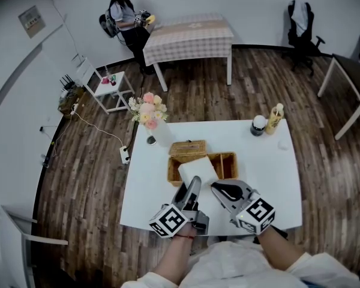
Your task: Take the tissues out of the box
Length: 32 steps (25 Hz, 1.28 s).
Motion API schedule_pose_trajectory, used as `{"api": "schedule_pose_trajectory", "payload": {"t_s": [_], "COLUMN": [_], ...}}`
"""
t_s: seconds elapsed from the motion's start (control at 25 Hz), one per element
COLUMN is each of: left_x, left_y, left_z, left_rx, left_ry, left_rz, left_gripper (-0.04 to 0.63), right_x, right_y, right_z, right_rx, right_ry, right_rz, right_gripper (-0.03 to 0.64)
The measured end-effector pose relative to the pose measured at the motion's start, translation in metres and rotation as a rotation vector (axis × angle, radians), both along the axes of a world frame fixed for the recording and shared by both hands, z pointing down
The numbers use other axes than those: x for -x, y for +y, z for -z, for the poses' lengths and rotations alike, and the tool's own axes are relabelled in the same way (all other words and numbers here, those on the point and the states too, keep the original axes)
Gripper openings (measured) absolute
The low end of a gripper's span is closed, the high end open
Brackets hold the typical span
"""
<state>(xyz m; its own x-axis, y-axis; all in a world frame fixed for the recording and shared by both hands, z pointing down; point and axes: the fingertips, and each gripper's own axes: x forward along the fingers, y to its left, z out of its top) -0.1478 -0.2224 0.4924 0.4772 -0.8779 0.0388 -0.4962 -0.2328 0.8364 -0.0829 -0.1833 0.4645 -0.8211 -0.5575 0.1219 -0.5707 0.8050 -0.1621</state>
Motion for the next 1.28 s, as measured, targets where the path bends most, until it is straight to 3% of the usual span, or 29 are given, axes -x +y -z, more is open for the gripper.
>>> {"api": "schedule_pose_trajectory", "payload": {"t_s": [0.44, 0.76, 1.28], "left_x": [0.004, -0.004, -0.008], "left_y": [0.003, 0.001, 0.007], "left_z": [0.013, 0.032, 0.034], "left_rx": [0.049, -0.007, -0.013], "left_ry": [0.19, 0.332, 0.403], "left_rz": [0.041, 0.016, 0.018], "left_gripper": [0.249, 0.249, 0.249], "right_x": [-0.003, -0.001, 0.001], "right_y": [0.002, 0.002, 0.008], "right_z": [0.021, 0.031, 0.032], "right_rx": [-0.022, -0.046, -0.03], "right_ry": [-0.025, -0.021, 0.012], "right_rz": [0.001, 0.014, 0.039], "right_gripper": [0.038, 0.037, 0.032]}}
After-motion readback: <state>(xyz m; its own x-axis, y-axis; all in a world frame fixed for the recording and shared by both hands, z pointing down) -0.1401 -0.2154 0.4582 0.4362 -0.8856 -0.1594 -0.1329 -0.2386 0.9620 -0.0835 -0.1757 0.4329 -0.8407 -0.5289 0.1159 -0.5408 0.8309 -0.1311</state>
